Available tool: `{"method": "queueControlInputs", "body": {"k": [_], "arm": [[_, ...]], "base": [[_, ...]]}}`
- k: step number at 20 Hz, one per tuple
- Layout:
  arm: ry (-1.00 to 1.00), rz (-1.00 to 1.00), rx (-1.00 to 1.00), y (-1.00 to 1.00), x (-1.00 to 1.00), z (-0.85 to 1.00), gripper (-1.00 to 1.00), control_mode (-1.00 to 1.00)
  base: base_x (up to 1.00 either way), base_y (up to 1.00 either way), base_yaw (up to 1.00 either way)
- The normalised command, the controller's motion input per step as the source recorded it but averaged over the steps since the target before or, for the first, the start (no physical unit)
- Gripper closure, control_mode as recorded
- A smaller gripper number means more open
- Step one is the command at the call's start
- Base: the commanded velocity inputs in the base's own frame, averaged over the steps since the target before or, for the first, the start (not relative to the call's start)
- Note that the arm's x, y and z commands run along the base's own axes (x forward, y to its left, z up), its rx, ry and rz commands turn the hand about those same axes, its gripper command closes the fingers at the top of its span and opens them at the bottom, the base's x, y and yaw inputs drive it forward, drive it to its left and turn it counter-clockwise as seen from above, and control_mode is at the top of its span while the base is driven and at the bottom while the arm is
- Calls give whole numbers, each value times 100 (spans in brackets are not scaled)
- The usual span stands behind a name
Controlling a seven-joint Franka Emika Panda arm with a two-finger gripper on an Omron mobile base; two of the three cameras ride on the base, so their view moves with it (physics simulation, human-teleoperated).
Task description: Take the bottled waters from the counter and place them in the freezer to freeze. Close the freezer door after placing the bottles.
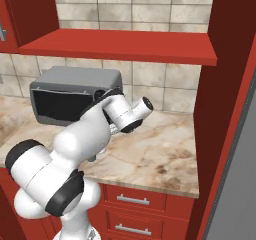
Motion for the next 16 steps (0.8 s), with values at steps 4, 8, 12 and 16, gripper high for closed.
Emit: {"method": "queueControlInputs", "body": {"k": [4, 8, 12, 16], "arm": [[-21, 38, 17, -5, 8, -14, -100, -100], [-9, 25, 0, 4, 34, -28, -100, -100], [-18, 20, 0, 7, 23, -13, -100, -100], [-24, 8, 0, 0, 16, -7, -100, -100]], "base": [[0, 0, 0], [0, 0, 0], [0, 0, 0], [0, 0, 0]]}}
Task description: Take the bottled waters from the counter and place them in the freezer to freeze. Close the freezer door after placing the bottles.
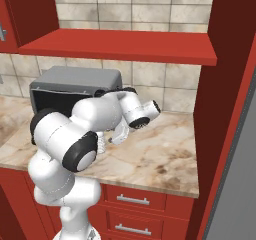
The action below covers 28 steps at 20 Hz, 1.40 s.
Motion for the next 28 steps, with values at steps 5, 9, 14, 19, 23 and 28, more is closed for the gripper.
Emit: {"method": "queueControlInputs", "body": {"k": [5, 9, 14, 19, 23, 28], "arm": [[-9, 0, 1, 10, 3, -6, -100, -100], [0, 0, 4, 17, 4, -2, -100, -100], [0, 0, 0, 33, 0, -3, -100, -100], [4, 0, 0, 36, 0, -4, -100, -100], [0, 0, 0, 13, -10, 0, -100, -100], [0, 0, 3, 0, -37, 0, -100, -100]], "base": [[0, 0, 0], [0, 0, 0], [0, 0, 0], [0, 0, 0], [0, 0, 0], [0, 0, 0]]}}
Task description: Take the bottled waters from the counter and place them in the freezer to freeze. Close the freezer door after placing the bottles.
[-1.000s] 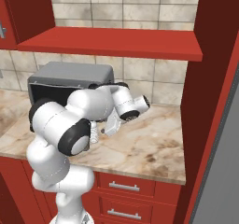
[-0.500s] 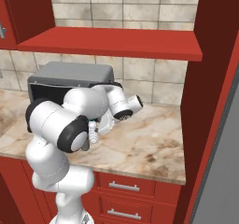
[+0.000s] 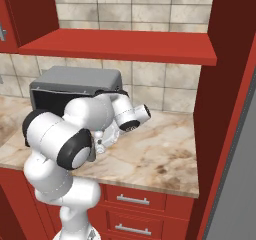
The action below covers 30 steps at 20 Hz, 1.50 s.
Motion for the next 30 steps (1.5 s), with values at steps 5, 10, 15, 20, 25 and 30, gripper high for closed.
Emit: {"method": "queueControlInputs", "body": {"k": [5, 10, 15, 20, 25, 30], "arm": [[0, 5, 1, 0, -10, 0, -100, -100], [0, 3, 0, 0, 5, 0, -100, -100], [1, 1, 0, 0, 16, 0, -100, -100], [4, 1, 0, 0, 19, 0, -100, -100], [8, 1, 0, 0, 7, 0, -100, -100], [4, 0, 0, 0, 0, 0, -100, -100]], "base": [[0, 0, 0], [0, 0, 0], [0, 0, 0], [0, 0, 0], [0, 0, 0], [0, 0, 0]]}}
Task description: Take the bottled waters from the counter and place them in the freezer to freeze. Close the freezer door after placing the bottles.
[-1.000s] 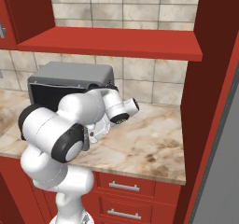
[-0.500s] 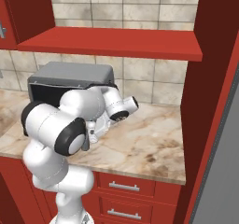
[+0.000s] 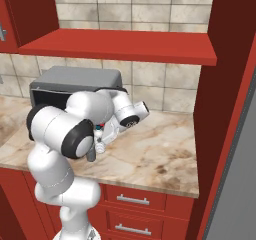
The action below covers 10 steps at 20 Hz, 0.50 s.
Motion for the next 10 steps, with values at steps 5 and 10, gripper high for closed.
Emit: {"method": "queueControlInputs", "body": {"k": [5, 10], "arm": [[2, 2, 0, 0, 0, 0, -100, -100], [1, 3, 0, 3, 0, 0, -100, -100]], "base": [[0, 0, 0], [0, 0, 0]]}}
